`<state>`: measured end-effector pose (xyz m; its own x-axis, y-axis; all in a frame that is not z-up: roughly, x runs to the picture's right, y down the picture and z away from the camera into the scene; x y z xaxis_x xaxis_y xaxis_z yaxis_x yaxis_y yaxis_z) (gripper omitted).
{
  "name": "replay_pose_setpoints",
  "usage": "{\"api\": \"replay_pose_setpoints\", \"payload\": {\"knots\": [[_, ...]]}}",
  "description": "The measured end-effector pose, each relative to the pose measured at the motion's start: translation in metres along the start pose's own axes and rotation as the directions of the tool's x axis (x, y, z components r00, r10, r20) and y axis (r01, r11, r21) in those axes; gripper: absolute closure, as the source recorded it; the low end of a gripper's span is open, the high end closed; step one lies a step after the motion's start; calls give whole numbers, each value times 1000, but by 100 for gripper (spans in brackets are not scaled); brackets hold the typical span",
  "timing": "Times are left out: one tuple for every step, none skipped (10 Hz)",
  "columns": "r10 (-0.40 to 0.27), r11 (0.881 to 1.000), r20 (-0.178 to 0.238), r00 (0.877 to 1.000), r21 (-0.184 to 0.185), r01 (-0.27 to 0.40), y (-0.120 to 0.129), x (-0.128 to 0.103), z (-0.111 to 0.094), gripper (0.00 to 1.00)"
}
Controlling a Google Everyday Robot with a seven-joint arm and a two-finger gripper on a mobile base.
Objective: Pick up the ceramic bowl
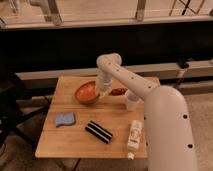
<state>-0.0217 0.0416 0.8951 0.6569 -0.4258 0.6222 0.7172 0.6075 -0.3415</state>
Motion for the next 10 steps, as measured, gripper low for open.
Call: {"api": "replay_pose_setpoints", "payload": {"knots": [[-4,1000,-3,1000,3,4,-3,-1,-7,99],[-7,1000,-5,1000,4,7,-3,-2,-13,99],[-10,1000,-6,1000,0,10,-2,-2,-19,99],[-13,1000,-9,1000,3,13,-2,-1,-24,99],[-18,1000,-11,1000,3,18,-2,-2,-28,99],[-24,1000,-13,1000,5,24,-4,-3,-32,99],[-28,1000,-14,1000,5,28,-5,-4,-36,99],[-32,999,-15,999,7,32,-7,-5,-44,99],[-36,999,-16,999,6,36,-7,-5,-49,99],[-40,999,-16,999,4,40,-6,-5,-53,99]]}}
